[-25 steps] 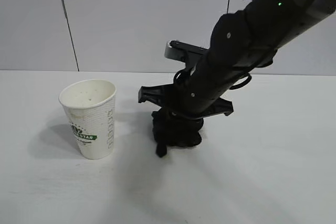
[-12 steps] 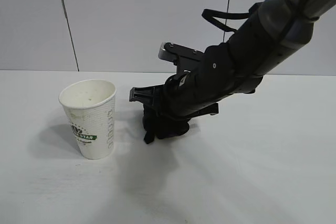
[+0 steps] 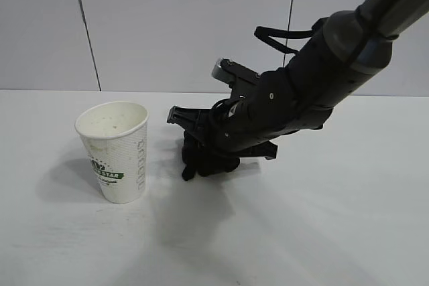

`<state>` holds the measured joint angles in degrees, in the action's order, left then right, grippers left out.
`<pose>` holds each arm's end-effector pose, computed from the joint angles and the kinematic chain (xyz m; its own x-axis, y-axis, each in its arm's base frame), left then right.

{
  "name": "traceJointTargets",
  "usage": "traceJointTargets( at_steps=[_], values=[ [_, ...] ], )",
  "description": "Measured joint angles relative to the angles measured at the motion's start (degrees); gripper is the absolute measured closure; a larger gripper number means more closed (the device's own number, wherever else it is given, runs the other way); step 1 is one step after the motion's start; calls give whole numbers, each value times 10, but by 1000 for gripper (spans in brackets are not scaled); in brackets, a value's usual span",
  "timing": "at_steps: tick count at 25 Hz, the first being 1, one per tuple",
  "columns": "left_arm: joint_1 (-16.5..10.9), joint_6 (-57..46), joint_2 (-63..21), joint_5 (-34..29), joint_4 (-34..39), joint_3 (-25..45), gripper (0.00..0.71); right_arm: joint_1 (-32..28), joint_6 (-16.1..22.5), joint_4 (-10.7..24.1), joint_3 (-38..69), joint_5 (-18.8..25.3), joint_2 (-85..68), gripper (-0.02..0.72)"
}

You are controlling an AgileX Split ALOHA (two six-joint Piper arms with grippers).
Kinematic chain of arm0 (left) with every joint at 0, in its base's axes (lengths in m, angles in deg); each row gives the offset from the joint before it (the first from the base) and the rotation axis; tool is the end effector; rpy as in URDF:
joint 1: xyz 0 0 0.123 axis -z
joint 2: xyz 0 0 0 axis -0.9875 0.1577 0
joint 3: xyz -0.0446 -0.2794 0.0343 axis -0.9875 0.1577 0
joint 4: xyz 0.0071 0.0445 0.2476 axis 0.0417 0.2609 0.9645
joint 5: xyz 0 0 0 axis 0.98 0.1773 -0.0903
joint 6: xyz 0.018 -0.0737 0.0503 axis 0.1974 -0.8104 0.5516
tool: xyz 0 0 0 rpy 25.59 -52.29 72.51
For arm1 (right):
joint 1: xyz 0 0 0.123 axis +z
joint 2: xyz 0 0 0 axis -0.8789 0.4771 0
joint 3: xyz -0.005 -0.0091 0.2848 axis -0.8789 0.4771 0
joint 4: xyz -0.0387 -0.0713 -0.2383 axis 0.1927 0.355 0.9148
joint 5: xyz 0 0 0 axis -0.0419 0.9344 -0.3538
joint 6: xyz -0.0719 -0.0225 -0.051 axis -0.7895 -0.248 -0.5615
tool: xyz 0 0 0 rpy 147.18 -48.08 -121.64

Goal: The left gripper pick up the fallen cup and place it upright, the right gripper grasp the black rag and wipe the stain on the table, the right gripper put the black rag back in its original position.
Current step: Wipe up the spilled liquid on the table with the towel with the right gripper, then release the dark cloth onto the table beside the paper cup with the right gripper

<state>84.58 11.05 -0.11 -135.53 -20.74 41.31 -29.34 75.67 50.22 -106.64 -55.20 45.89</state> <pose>-0.0083 -0.0006 0.2661 -0.5195 0.0066 -0.8544 0.0602 0.9978 -0.0289 0.3712 0.2286 0.0839 -0.7259 0.2205 -0.6515 -0.1038 0.9013 0.4206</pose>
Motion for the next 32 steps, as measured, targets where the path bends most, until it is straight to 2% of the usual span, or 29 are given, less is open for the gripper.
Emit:
traceJointTargets(
  at_steps=[4, 10, 15, 18, 21, 23, 28, 30, 32],
  values=[
    [0, 0, 0, 0, 0, 0, 16, -1, 23, 62, -2, 64, -22, 676],
    [0, 0, 0, 0, 0, 0, 16, -10, 6, 149, 1, 173, -94, 676],
    [0, 0, 0, 0, 0, 0, 16, -52, -35, 225, 1, 316, -152, 677],
    [0, 0, 0, 0, 0, 0, 16, -87, -48, 251, 1, 409, -173, 677],
    [0, 0, 0, 0, 0, 0, 16, -114, -66, 253, 2, 467, -190, 677],
    [0, 0, 0, 0, 0, 0, 16, -122, -76, 243, 2, 487, -197, 678],
    [0, 0, 0, 0, 0, 0, 16, -126, -121, 181, 2, 520, -199, 671],
    [0, 0, 0, 0, 0, 0, 16, -126, -134, 149, 2, 521, -199, 607],
    [0, 0, 0, 0, 0, 0, 16, -126, -141, 132, 2, 521, -199, 463]
  ],
)
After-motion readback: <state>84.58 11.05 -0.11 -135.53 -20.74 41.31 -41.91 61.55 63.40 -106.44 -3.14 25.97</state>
